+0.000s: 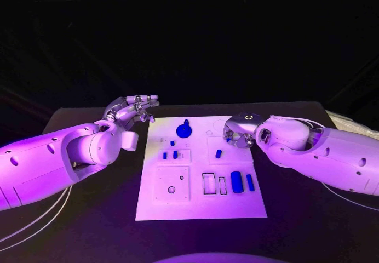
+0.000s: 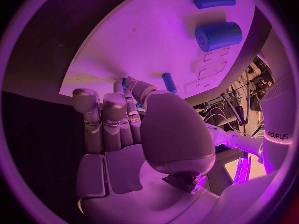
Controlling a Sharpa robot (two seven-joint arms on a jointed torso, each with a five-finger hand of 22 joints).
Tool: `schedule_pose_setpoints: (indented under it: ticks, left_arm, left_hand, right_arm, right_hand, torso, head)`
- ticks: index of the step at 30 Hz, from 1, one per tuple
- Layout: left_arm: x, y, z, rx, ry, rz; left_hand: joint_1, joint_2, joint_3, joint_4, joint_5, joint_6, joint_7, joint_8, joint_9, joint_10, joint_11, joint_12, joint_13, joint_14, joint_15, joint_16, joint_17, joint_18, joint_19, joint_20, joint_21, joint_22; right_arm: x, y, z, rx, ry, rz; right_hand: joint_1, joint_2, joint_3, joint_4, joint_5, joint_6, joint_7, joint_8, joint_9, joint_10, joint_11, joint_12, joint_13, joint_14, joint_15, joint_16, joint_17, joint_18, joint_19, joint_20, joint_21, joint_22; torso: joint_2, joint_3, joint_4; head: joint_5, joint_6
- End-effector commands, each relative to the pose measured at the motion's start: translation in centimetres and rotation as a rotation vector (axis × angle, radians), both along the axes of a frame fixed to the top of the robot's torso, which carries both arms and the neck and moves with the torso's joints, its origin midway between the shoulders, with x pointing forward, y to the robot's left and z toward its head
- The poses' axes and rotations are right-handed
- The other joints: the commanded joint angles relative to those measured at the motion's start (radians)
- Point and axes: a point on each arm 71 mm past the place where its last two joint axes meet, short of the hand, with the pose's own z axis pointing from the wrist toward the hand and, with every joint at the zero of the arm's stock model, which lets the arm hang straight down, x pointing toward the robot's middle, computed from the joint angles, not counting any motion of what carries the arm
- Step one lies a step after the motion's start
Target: Assemble the parts on the task board
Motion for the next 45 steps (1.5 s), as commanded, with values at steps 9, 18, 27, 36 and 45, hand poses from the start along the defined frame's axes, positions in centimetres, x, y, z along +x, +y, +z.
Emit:
schedule_pose_setpoints:
  ticks: [9,18,27,36,45]
  left_arm:
    - [-0.1,-0.3,0.1,-0.008,-0.006,-0.026]
    - [-0.1,-0.4,0.0,-0.004,-0.001,-0.036]
    - [0.0,-0.4,-0.1,0.002,0.002,-0.046]
    - [0.1,-0.3,-0.1,0.006,0.005,-0.048]
    - [0.2,0.1,-0.2,0.009,0.008,-0.042]
  left_hand:
    - [0.019,0.001,-0.002,-0.029,0.008,-0.002,0.005,0.01,0.0,-0.015,-0.001,0.018,0.004,-0.012,0.0,-0.016,-0.018,0.013,0.001,-0.009,-0.012,-0.005]
    - [0.03,0.0,-0.001,-0.046,0.01,-0.004,0.007,0.012,0.0,-0.019,0.0,0.026,0.006,-0.017,-0.001,-0.024,-0.031,0.013,0.002,-0.01,-0.014,-0.006]
    - [0.038,0.0,0.003,-0.061,0.012,-0.009,0.009,0.013,-0.002,-0.025,0.002,0.033,0.006,-0.013,-0.001,-0.017,-0.022,0.012,0.004,-0.011,-0.011,-0.003]
    - [0.036,0.001,0.003,-0.065,0.013,-0.012,0.011,0.013,-0.003,-0.03,0.004,0.035,0.006,-0.021,0.001,-0.031,-0.047,0.012,0.007,-0.011,-0.008,-0.001]
    - [0.033,0.0,0.004,-0.07,0.013,-0.019,0.015,0.012,-0.004,-0.039,0.007,0.038,0.005,-0.036,0.003,-0.047,-0.072,0.011,0.002,-0.009,-0.009,0.001]
  right_arm:
    - [-0.2,0.2,-1.4,-0.093,0.035,0.002]
    - [-0.3,0.3,-1.0,-0.068,-0.024,-0.008]
    - [-0.8,0.3,0.3,0.021,-0.125,-0.019]
    - [-1.3,0.0,1.4,0.064,-0.154,-0.033]
    - [-2.6,0.7,2.4,0.114,-0.147,-0.007]
  right_hand:
    - [0.014,0.018,0.028,-0.021,-0.022,0.027,-0.003,0.008,0.009,0.039,-0.008,-0.008,-0.014,0.016,-0.014,0.011,0.009,0.002,0.013,-0.006,0.014,0.014]
    - [0.01,0.019,0.029,-0.022,-0.025,0.028,-0.003,0.007,0.01,0.04,-0.007,-0.012,-0.017,0.017,-0.015,0.014,0.012,0.001,0.014,-0.007,0.016,0.018]
    - [-0.001,0.016,0.029,-0.019,-0.025,0.03,-0.002,0.006,0.011,0.044,-0.006,-0.015,-0.021,0.019,-0.015,0.023,0.021,-0.001,0.02,-0.007,0.023,0.029]
    - [-0.005,0.016,0.03,-0.018,-0.027,0.032,-0.001,0.006,0.012,0.048,-0.005,-0.016,-0.023,0.02,-0.015,0.027,0.026,-0.002,0.023,-0.007,0.027,0.036]
    - [-0.009,0.015,0.032,-0.016,-0.028,0.034,-0.001,0.006,0.012,0.052,-0.005,-0.018,-0.025,0.022,-0.015,0.036,0.035,-0.004,0.029,-0.007,0.034,0.049]
  torso:
    - [0.0,-0.0003,0.0003]
    - [-0.001,0.0001,-0.0007]
    - [-0.001,-0.0012,0.0009]
    - [0.0,0.0002,-0.0009]
    - [-0.001,-0.0004,-0.0006]
  head:
    - [-0.001,-0.005]
    - [-0.002,-0.005]
    - [-0.005,-0.003]
    - [-0.004,-0.006]
    - [-0.002,-0.008]
